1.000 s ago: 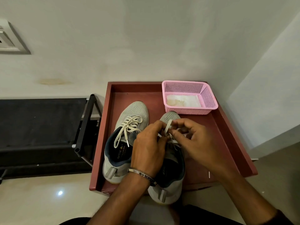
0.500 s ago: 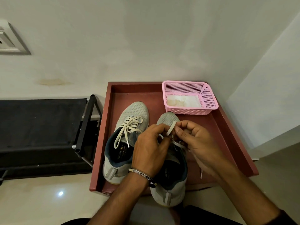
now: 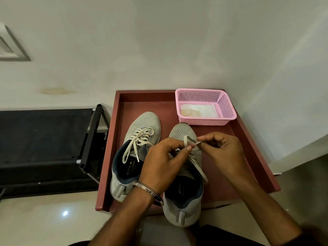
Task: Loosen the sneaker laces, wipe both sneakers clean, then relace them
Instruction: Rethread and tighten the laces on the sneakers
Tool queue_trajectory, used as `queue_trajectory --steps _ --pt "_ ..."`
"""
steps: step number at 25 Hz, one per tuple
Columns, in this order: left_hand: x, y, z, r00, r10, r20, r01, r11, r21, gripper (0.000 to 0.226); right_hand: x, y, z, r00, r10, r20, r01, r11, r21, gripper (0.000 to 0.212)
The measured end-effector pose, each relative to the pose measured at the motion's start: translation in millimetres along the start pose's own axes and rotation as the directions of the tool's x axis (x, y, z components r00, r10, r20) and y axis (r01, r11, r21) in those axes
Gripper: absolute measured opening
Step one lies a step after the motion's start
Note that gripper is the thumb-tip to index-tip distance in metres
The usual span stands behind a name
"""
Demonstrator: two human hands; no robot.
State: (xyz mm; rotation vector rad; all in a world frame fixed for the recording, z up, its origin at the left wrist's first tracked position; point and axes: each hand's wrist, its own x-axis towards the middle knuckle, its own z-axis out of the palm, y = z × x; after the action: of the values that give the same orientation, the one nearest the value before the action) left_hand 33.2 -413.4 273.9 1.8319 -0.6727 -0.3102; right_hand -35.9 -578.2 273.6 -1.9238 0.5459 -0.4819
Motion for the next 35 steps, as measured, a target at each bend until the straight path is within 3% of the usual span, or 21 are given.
queue_trajectory --steps 6,14,16,17,19,20,23,25,27,31,35 --pt "2 -7 -7 0.998 -0.051 0.036 0.048 0.995 0.090 0.017 8 11 -6 0.989 0.036 -0.141 -0.074 0.959 -0.273 0.028" --pt "-2 -2 -10 0.993 -0.075 0.092 0.051 0.971 0.235 0.017 17 24 -5 0.973 0.122 -0.197 -0.184 0.925 -0.333 0.019" --pt "-1 -3 -10 0.994 -0.082 0.075 0.066 0.978 0.196 0.018 17 26 -5 0.961 0.200 -0.190 -0.234 0.956 -0.177 0.012" --pt "-1 -3 -8 0.995 -0.087 0.043 0.083 0.991 0.101 0.018 15 23 -4 0.941 0.298 -0.159 -0.296 0.954 0.041 0.007" --pt "1 -3 -1 0.991 -0.129 -0.028 0.123 0.978 -0.169 0.020 12 9 -1 0.886 0.463 -0.029 -0.396 0.787 0.473 0.006" --pt "3 -3 3 0.985 -0.167 -0.043 0.149 0.950 -0.274 0.020 10 3 0 0.882 0.471 0.004 -0.388 0.721 0.575 0.006" --pt "6 0 13 0.971 -0.233 -0.055 0.198 0.909 -0.366 0.015 5 -18 3 0.928 0.373 -0.002 -0.272 0.681 0.680 0.008" --pt "5 1 13 0.977 -0.202 -0.073 0.180 0.954 -0.238 0.013 1 -28 6 0.954 0.297 -0.045 -0.193 0.721 0.665 0.010" --pt "2 2 10 0.994 -0.086 -0.068 0.086 0.996 -0.003 0.012 -4 -36 8 0.973 0.221 -0.064 -0.133 0.767 0.628 0.014" --pt "-1 0 12 0.988 0.150 -0.039 -0.125 0.923 0.363 0.023 -10 -46 15 0.999 0.013 -0.036 0.007 0.858 0.513 0.022" --pt "-1 -1 18 0.988 0.152 -0.027 -0.130 0.914 0.383 0.029 -8 -40 14 0.990 -0.129 0.059 0.095 0.912 0.399 0.023"
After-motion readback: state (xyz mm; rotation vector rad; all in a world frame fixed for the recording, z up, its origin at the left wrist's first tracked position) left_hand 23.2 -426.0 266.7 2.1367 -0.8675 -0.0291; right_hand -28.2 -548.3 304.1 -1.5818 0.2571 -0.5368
